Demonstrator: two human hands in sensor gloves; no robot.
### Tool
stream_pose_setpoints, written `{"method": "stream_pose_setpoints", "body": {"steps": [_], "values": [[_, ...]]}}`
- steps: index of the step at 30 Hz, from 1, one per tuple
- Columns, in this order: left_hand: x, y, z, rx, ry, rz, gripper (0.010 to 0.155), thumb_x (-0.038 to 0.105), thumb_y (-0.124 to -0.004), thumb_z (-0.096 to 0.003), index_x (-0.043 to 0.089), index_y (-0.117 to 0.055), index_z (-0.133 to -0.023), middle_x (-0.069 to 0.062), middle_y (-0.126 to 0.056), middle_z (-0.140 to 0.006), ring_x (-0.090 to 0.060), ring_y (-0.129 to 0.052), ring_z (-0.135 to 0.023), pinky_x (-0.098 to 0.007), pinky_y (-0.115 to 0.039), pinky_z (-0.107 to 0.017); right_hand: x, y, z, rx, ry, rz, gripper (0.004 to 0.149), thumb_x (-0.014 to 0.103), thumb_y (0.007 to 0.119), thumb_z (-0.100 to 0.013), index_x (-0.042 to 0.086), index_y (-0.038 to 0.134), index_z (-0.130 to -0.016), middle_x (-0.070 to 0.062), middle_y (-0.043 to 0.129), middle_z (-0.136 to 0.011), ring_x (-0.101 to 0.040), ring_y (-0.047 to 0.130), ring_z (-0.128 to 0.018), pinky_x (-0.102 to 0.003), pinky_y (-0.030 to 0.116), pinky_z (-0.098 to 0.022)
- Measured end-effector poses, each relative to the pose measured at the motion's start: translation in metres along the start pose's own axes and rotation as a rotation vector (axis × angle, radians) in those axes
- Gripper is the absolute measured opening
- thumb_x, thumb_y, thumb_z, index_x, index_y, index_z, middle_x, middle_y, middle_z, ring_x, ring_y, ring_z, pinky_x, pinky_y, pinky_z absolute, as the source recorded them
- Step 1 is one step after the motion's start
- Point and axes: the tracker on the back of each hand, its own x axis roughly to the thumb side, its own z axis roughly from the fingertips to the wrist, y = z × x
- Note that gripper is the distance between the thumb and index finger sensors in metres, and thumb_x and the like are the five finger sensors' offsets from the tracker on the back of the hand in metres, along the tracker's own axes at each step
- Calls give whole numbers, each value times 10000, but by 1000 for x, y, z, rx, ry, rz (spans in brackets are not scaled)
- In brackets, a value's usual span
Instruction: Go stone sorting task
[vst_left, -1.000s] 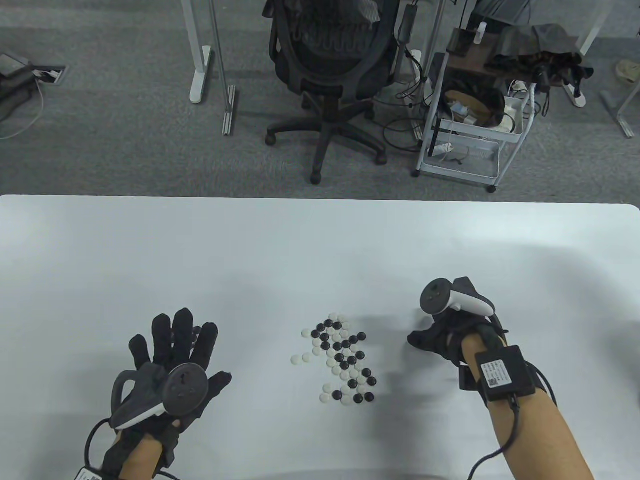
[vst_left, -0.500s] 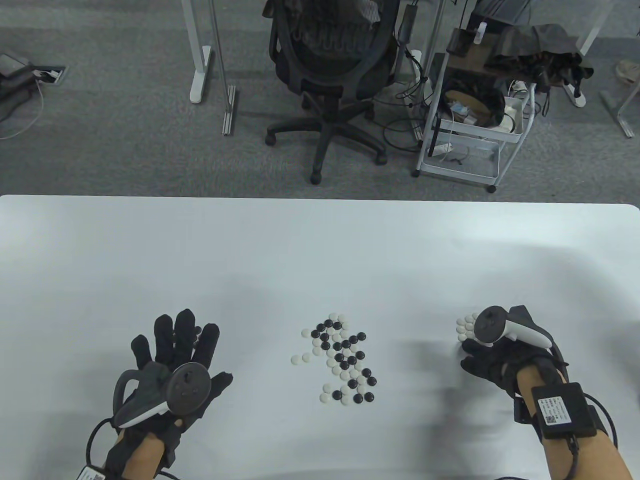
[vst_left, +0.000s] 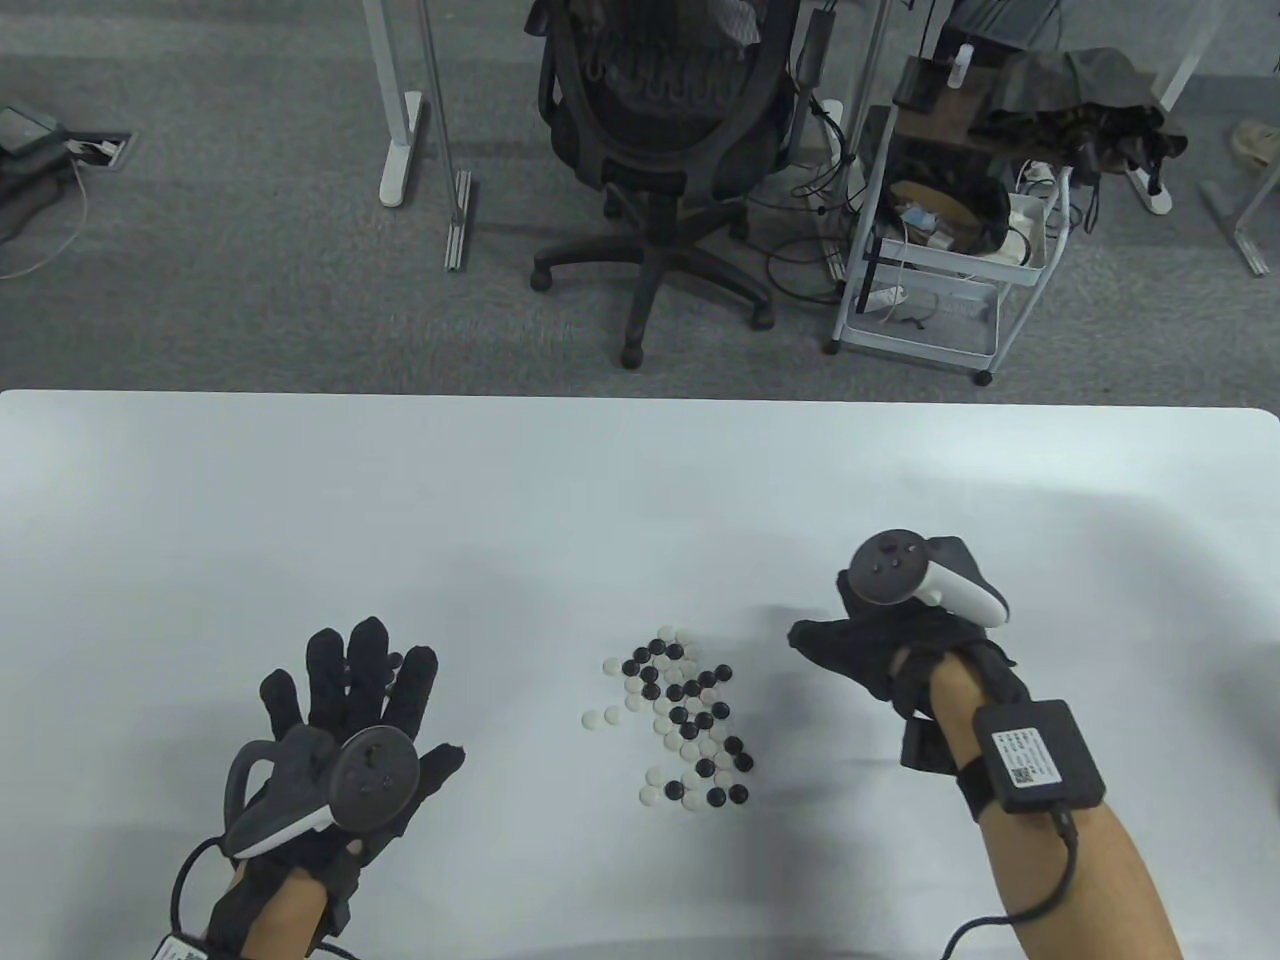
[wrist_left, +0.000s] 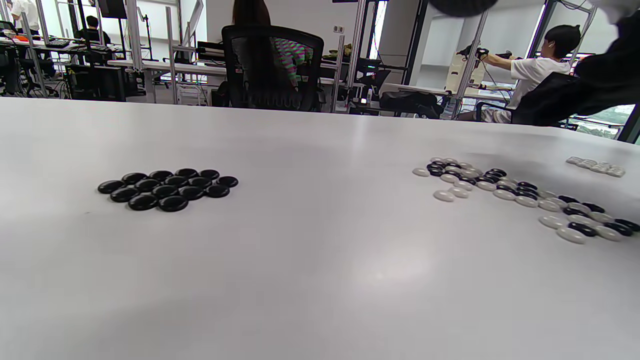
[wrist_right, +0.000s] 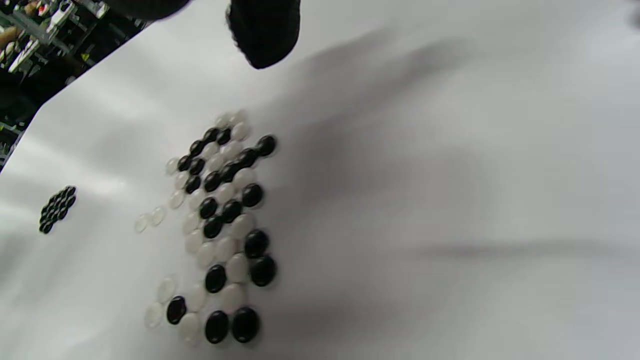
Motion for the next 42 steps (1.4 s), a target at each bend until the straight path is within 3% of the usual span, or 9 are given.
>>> {"method": "stream_pose_setpoints", "body": {"steps": [5, 9, 14, 21, 30, 42], "values": [[-1, 1, 2, 11, -1, 9, 782, 531, -454, -628, 103, -135, -1199, -379, 115, -1144, -640, 131, -930, -857, -21, -539, 40, 14, -44, 55, -4, 44, 649, 518, 477, -551, 222, 531, -1126, -265, -33, -1096, -558, -138, -869, -820, 49, -545], [-1, 3, 3, 20, -4, 13, 782, 531, -455, -627, 103, -139, -1200, -377, 114, -1145, -640, 130, -930, -858, -21, -539, 46, 21, -71, 87, 39, 15, 650, 519, 472, -551, 232, 486, -1135, -266, -52, -1086, -558, -144, -864, -821, 44, -543], [-2, 3, 4, 26, -10, 16, 781, 530, -457, -628, 102, -138, -1199, -380, 113, -1144, -641, 129, -929, -858, -22, -538, 39, 27, -82, 109, 65, 24, 640, 520, 469, -550, 245, 476, -1128, -267, -46, -1081, -559, -136, -864, -821, 51, -544], [0, 3, 5, 36, -20, 15, 782, 530, -457, -629, 103, -135, -1199, -379, 114, -1144, -640, 130, -930, -857, -21, -540, -1, 9, -62, 59, 171, 38, 636, 521, 470, -549, 238, 505, -1118, -262, -30, -1089, -558, -130, -869, -822, 57, -547], [-2, 0, 3, 14, -10, 8, 781, 529, -459, -630, 104, -136, -1199, -379, 116, -1144, -640, 130, -930, -857, -19, -539, -70, -12, -19, 25, 343, -21, 635, 518, 479, -550, 218, 598, -1098, -257, 27, -1110, -561, -98, -886, -826, 69, -551], [0, 1, 2, 4, -2, 4, 781, 528, -462, -631, 102, -138, -1199, -378, 114, -1144, -640, 129, -930, -857, -21, -539, -107, -17, 7, -15, 454, -44, 649, 519, 480, -551, 199, 580, -1107, -261, 15, -1107, -560, -100, -882, -823, 65, -551]]}}
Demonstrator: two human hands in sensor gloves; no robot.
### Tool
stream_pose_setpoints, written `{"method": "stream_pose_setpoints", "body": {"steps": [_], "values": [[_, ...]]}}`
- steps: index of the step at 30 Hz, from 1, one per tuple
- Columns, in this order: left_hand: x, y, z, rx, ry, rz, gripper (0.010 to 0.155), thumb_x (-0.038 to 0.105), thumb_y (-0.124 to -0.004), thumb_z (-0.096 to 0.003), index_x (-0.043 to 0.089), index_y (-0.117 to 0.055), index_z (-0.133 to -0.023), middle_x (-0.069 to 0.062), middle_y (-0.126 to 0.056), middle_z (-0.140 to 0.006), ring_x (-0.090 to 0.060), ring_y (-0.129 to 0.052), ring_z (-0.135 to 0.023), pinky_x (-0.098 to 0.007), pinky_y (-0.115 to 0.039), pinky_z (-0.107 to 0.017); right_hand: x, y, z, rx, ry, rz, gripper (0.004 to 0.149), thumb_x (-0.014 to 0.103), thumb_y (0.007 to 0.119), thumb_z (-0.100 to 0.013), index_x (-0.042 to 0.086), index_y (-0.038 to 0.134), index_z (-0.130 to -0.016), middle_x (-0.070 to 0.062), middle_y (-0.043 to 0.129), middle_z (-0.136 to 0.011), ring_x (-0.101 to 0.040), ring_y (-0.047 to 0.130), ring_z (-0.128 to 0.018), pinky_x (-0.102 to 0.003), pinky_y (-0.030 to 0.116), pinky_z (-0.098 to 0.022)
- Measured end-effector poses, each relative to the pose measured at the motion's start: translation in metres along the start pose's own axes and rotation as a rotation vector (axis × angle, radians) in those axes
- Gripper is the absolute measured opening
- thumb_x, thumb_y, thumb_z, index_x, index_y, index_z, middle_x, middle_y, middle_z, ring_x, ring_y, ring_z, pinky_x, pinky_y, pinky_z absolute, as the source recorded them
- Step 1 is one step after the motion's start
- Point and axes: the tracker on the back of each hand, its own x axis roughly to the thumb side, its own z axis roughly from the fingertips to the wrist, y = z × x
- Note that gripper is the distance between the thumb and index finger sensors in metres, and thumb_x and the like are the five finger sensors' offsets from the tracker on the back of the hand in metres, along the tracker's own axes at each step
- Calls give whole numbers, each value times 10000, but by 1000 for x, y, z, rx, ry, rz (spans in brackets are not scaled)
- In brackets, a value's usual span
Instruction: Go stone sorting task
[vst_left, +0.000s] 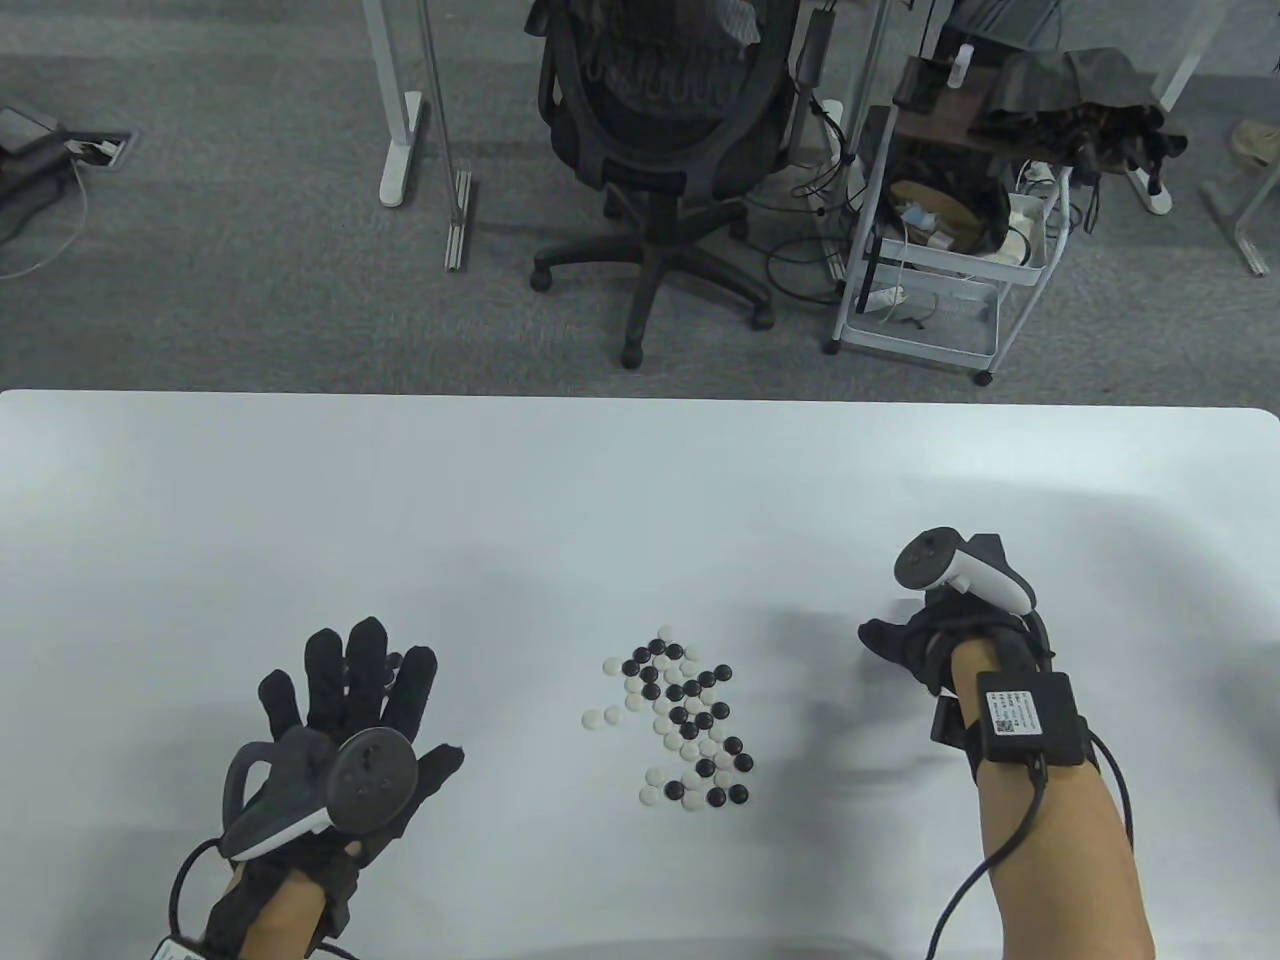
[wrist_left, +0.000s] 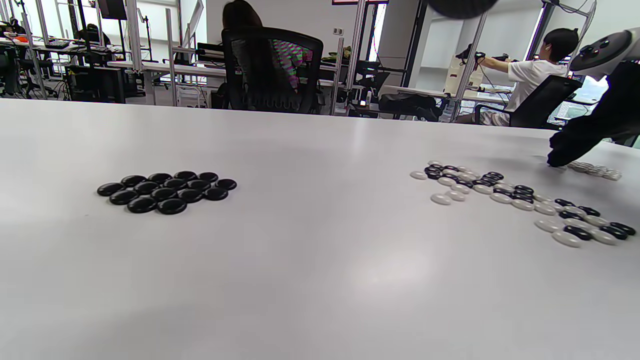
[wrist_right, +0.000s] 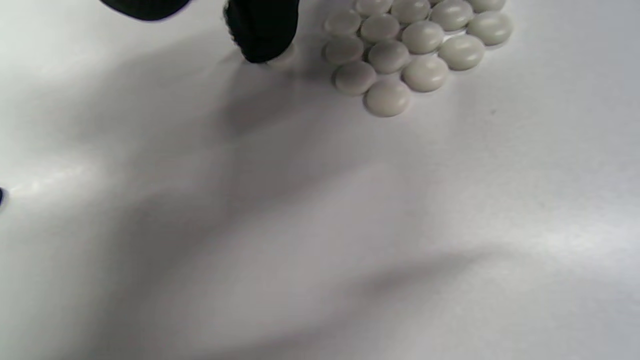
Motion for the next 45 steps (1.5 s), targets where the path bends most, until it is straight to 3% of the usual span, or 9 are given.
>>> {"method": "stream_pose_setpoints", "body": {"steps": [8, 15, 20, 23, 28, 37, 45], "values": [[0, 1, 0, 7, -1, -2, 782, 529, -463, -630, 102, -138, -1199, -379, 113, -1145, -641, 128, -931, -857, -18, -537, 3, -5, 8, -33, -6, -13, 652, 516, 484, -554, 186, 576, -1109, -271, 12, -1105, -564, -117, -877, -821, 67, -550], [0, 1, 0, 8, -5, -4, 780, 528, -463, -630, 105, -137, -1199, -376, 114, -1145, -639, 129, -932, -857, -20, -538, 77, -1, 24, 11, -247, 47, 639, 513, 490, -556, 205, 597, -1105, -264, 4, -1107, -560, -122, -878, -821, 64, -550], [0, 2, 1, 14, -4, -3, 780, 527, -465, -631, 102, -142, -1199, -379, 110, -1146, -640, 126, -934, -857, -20, -537, 143, 23, 23, 57, -404, 108, 632, 510, 484, -556, 225, 561, -1114, -258, -23, -1098, -556, -131, -874, -820, 56, -549], [0, 2, 2, 19, -5, 4, 781, 526, -466, -632, 99, -141, -1200, -380, 110, -1146, -641, 126, -933, -857, -20, -537, 173, 39, 15, 93, -442, 134, 632, 509, 479, -554, 236, 518, -1123, -259, -48, -1087, -554, -140, -868, -819, 49, -548], [-2, 3, 3, 25, -4, 11, 780, 527, -466, -631, 102, -143, -1200, -378, 109, -1146, -641, 127, -933, -857, -21, -537, 196, 51, -4, 129, -425, 135, 642, 516, 474, -551, 243, 479, -1132, -258, -65, -1078, -552, -147, -865, -818, 45, -548], [-6, 6, 6, 40, 1, 29, 779, 526, -467, -632, 102, -145, -1200, -378, 109, -1147, -640, 125, -935, -857, -20, -538, 167, 38, -21, 104, -316, 109, 627, 518, 469, -550, 252, 494, -1117, -256, -43, -1084, -554, -136, -867, -818, 52, -548], [-4, 6, 4, 25, -2, 20, 778, 526, -467, -632, 103, -145, -1200, -377, 109, -1146, -639, 126, -935, -856, -20, -539, 89, 21, -7, 70, -199, 130, 592, 511, 486, -549, 270, 626, -1072, -228, 20, -1108, -549, -100, -885, -822, 64, -555]]}}
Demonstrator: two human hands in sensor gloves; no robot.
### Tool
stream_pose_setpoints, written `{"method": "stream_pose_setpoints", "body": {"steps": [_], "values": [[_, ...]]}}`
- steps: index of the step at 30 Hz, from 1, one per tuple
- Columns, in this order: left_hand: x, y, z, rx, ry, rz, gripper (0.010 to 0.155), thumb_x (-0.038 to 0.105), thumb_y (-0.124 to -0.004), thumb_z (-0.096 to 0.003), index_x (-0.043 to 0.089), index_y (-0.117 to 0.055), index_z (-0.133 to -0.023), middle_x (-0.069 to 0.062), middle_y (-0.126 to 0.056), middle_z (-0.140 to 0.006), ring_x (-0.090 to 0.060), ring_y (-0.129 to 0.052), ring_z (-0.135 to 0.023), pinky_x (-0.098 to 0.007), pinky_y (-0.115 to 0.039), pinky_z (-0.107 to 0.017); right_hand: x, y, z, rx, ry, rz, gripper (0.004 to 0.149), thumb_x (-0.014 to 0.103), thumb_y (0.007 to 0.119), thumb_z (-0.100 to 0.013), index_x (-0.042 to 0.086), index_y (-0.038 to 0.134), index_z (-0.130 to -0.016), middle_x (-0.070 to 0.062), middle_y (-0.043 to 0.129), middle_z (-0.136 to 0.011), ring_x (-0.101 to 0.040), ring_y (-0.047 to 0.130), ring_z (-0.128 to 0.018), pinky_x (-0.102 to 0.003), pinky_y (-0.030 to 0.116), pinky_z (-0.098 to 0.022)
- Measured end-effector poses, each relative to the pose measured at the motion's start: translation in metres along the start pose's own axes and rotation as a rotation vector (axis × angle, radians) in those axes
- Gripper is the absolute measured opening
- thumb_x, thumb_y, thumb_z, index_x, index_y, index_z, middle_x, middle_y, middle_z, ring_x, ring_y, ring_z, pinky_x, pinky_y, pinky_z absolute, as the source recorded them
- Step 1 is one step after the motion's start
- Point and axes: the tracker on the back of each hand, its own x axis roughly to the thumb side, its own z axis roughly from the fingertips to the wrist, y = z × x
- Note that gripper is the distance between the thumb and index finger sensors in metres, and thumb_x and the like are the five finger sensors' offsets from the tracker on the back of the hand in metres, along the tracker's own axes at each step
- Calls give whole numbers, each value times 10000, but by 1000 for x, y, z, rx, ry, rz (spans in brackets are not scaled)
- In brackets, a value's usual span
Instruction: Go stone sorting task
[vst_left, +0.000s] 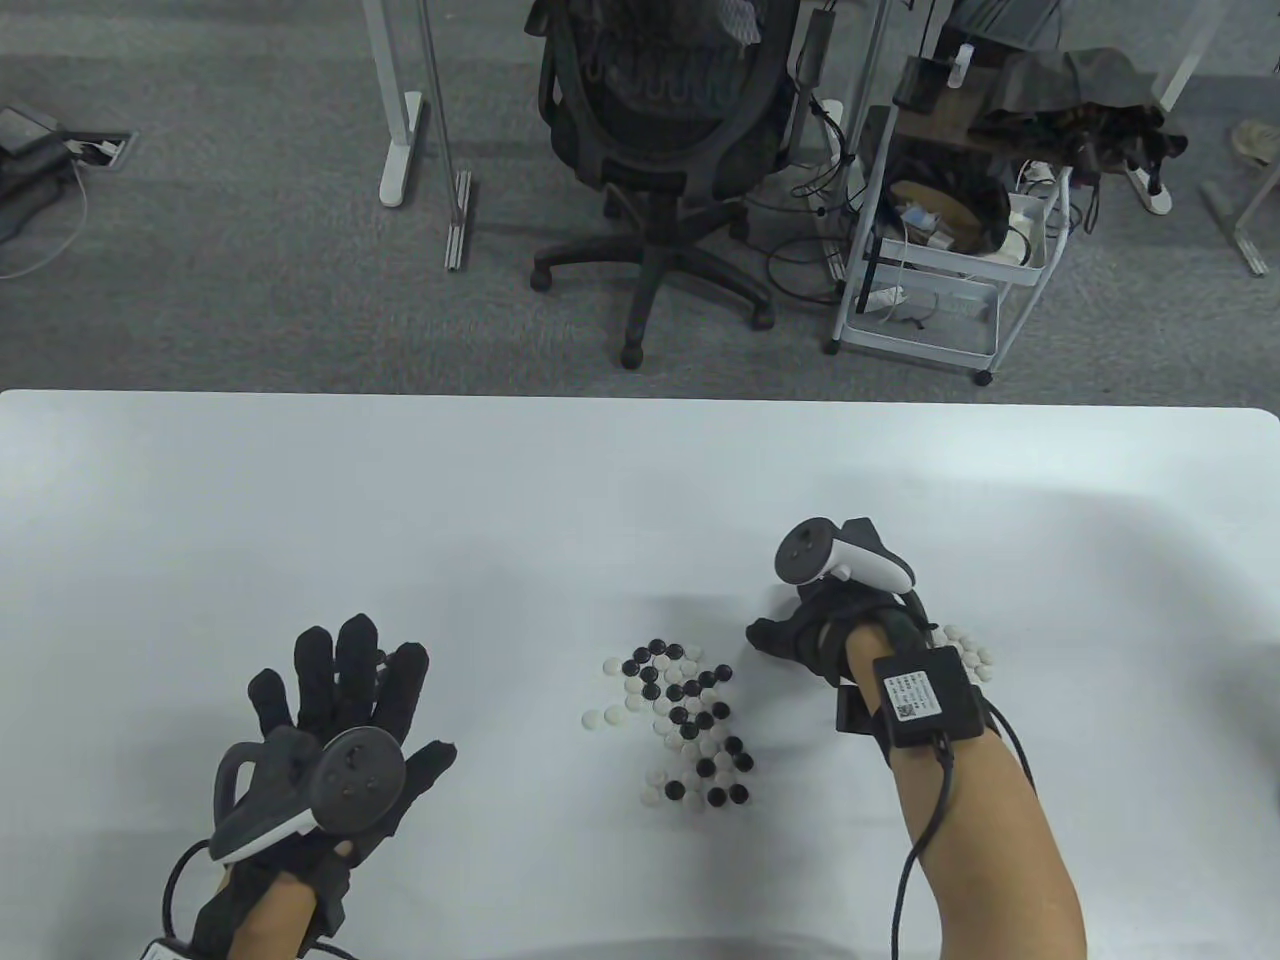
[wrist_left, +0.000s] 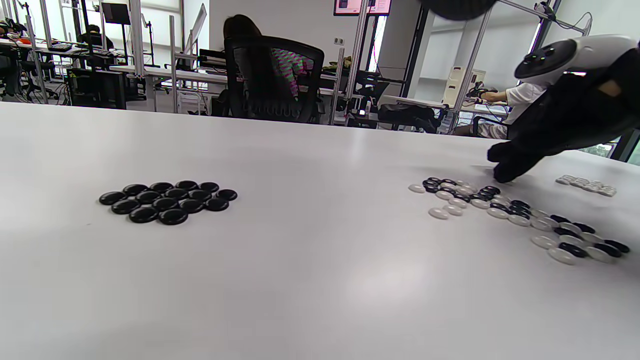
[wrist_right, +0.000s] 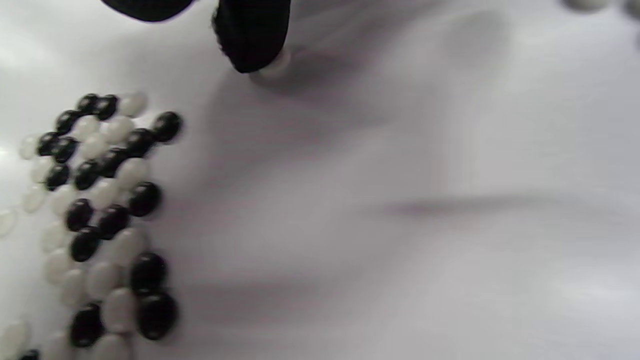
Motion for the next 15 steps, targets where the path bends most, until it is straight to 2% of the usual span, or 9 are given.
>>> {"method": "stream_pose_setpoints", "body": {"steps": [4, 8, 15], "values": [[1, -1, 0, 0, -3, -4, 779, 526, -469, -632, 102, -149, -1201, -378, 106, -1148, -640, 125, -936, -857, -21, -538, -42, 2, 17, -16, 67, -18, 591, 508, 491, -549, 266, 653, -1063, -222, 24, -1110, -547, -101, -887, -822, 63, -556], [1, -1, -1, -9, 3, -4, 778, 526, -468, -633, 102, -147, -1201, -378, 108, -1147, -641, 125, -935, -857, -21, -538, -69, 4, 28, -42, 109, -18, 598, 508, 494, -548, 255, 641, -1069, -224, 15, -1108, -549, -103, -886, -824, 65, -554], [2, -1, -1, -13, 5, -5, 779, 526, -468, -632, 103, -147, -1201, -378, 108, -1147, -641, 125, -935, -858, -21, -538, -96, 7, 38, -70, 147, -30, 604, 509, 491, -548, 258, 585, -1090, -233, -18, -1095, -549, -126, -878, -822, 63, -554]]}}
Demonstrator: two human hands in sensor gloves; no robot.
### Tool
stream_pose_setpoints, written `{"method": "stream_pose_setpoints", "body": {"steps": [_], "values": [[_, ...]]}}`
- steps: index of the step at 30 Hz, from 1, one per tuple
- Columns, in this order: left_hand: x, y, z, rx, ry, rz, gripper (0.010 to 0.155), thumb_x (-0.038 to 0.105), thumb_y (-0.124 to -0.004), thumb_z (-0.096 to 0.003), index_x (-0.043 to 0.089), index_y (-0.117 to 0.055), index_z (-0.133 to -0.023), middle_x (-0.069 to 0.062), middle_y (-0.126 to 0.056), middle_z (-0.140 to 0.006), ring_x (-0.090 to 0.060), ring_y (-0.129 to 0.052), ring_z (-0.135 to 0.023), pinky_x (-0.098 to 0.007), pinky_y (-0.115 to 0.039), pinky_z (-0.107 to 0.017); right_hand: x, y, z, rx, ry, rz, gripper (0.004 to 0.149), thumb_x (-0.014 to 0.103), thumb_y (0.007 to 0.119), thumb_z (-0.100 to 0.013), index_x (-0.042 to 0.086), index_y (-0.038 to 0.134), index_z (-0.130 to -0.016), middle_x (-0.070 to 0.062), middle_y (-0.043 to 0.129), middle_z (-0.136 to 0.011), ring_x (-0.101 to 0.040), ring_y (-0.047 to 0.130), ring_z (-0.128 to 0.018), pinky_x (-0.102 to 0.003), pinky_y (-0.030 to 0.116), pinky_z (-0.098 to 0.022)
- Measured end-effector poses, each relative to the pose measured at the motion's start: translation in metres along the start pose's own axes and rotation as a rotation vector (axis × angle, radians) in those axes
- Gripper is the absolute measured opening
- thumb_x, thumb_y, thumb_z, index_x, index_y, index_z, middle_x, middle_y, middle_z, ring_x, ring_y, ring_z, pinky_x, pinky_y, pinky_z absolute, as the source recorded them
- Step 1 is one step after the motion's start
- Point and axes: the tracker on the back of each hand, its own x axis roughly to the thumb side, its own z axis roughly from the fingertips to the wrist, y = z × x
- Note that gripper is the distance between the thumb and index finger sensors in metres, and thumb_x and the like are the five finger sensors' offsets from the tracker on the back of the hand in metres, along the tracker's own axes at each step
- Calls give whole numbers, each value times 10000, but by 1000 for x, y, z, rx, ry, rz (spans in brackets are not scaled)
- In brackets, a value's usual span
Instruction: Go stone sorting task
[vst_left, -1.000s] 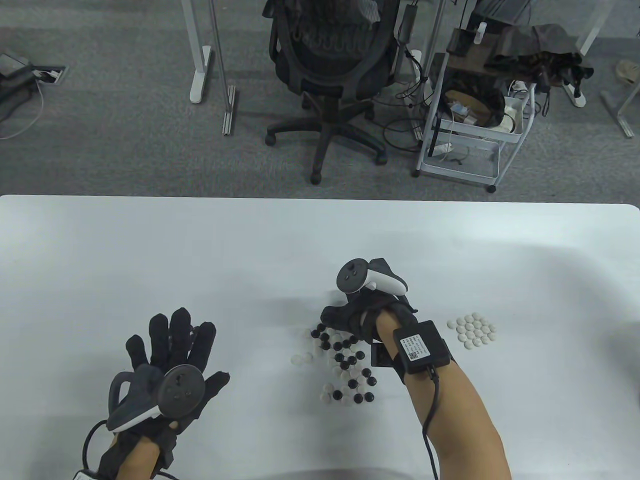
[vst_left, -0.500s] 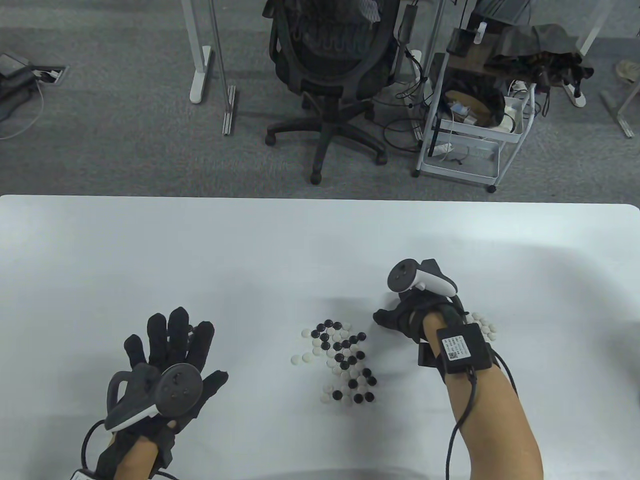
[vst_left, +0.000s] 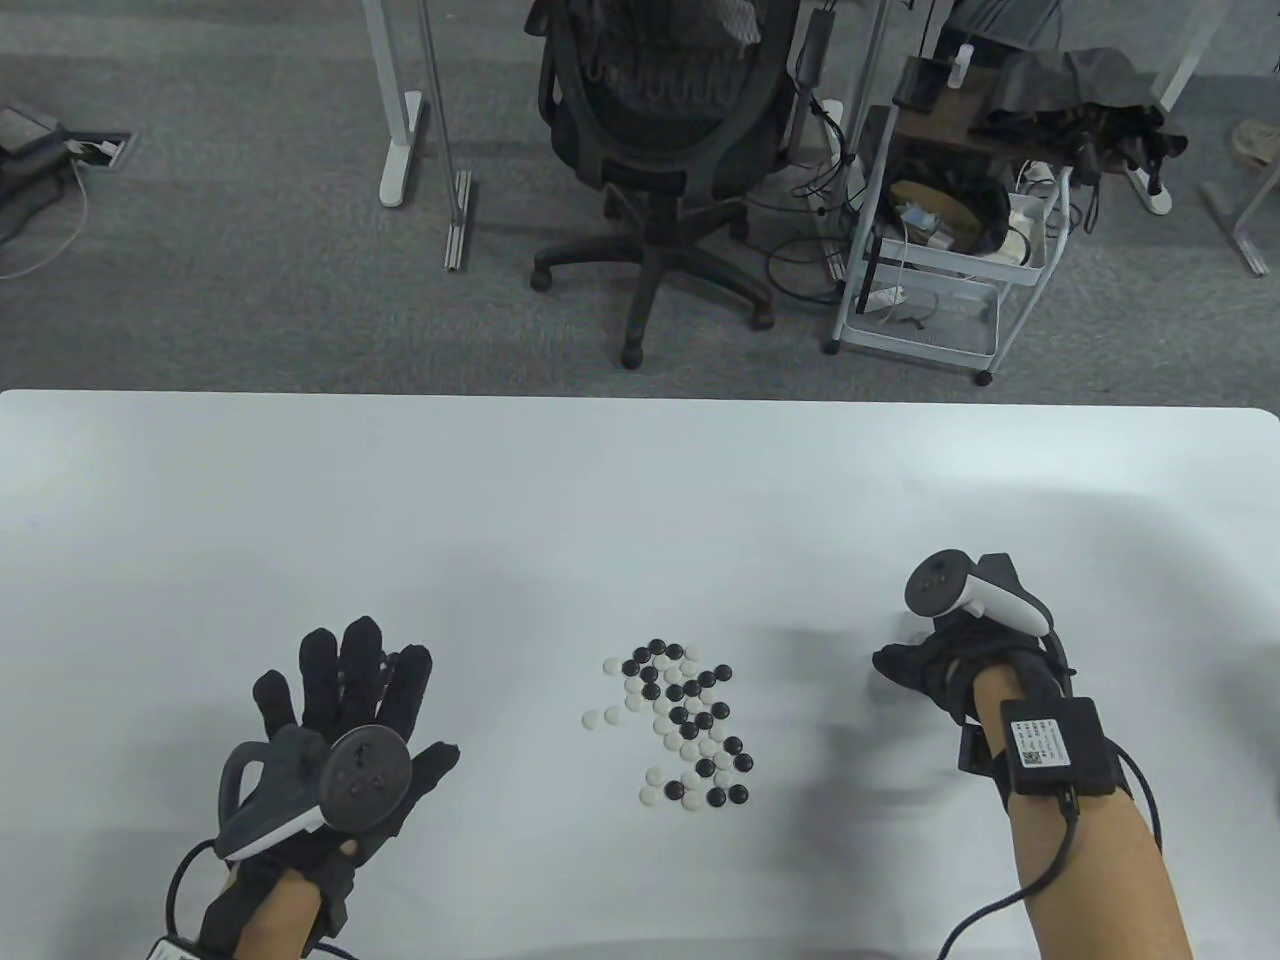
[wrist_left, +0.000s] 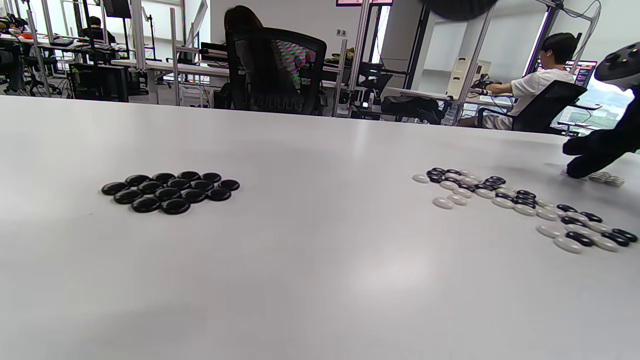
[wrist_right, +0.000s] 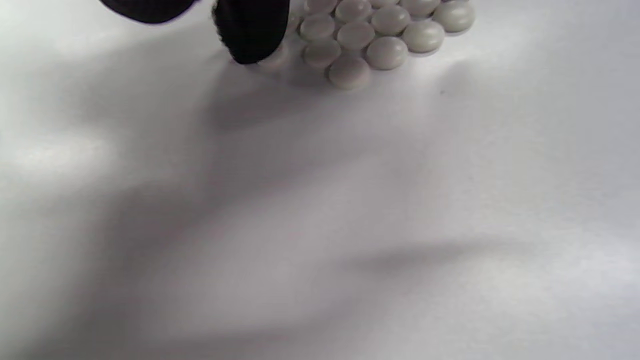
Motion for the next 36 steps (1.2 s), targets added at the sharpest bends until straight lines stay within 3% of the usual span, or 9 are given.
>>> {"method": "stream_pose_setpoints", "body": {"steps": [3, 7, 14, 23, 30, 36], "values": [[1, 1, 1, -12, 2, -3, 779, 527, -468, -632, 102, -146, -1201, -378, 107, -1147, -641, 125, -935, -857, -22, -538, -1, -1, 2, -10, 11, 7, 612, 508, 492, -547, 246, 592, -1092, -236, -17, -1096, -550, -125, -878, -822, 63, -554], [3, 1, 0, -11, -3, -4, 779, 526, -468, -633, 101, -145, -1201, -380, 109, -1146, -641, 125, -934, -857, -21, -538, 16, -12, 12, -49, -84, -35, 611, 507, 498, -552, 234, 615, -1085, -244, 5, -1104, -557, -100, -883, -824, 76, -556], [3, 1, 0, -12, 5, -4, 780, 526, -468, -632, 100, -146, -1201, -379, 109, -1146, -640, 127, -933, -858, -20, -537, 84, -12, 17, -5, -259, -20, 617, 509, 495, -554, 229, 609, -1092, -246, 1, -1106, -556, -101, -883, -823, 72, -557], [3, 4, 1, 0, 2, 0, 779, 525, -469, -633, 101, -148, -1201, -380, 107, -1147, -641, 126, -934, -857, -21, -538, 159, 13, -10, 90, -356, 33, 622, 509, 484, -553, 256, 501, -1122, -255, -48, -1085, -556, -133, -871, -824, 63, -554], [2, 6, 3, 11, 1, 8, 779, 525, -470, -633, 100, -148, -1201, -379, 107, -1147, -641, 126, -934, -857, -21, -537, 176, 26, -27, 128, -344, 57, 634, 513, 480, -551, 253, 469, -1129, -255, -57, -1077, -554, -134, -868, -823, 59, -554], [2, 6, 3, 12, 1, 8, 779, 525, -470, -633, 100, -148, -1201, -380, 108, -1147, -641, 125, -934, -857, -20, -538, 146, 7, -33, 86, -214, 26, 642, 519, 477, -549, 233, 486, -1124, -255, -37, -1088, -554, -131, -872, -823, 58, -556]]}}
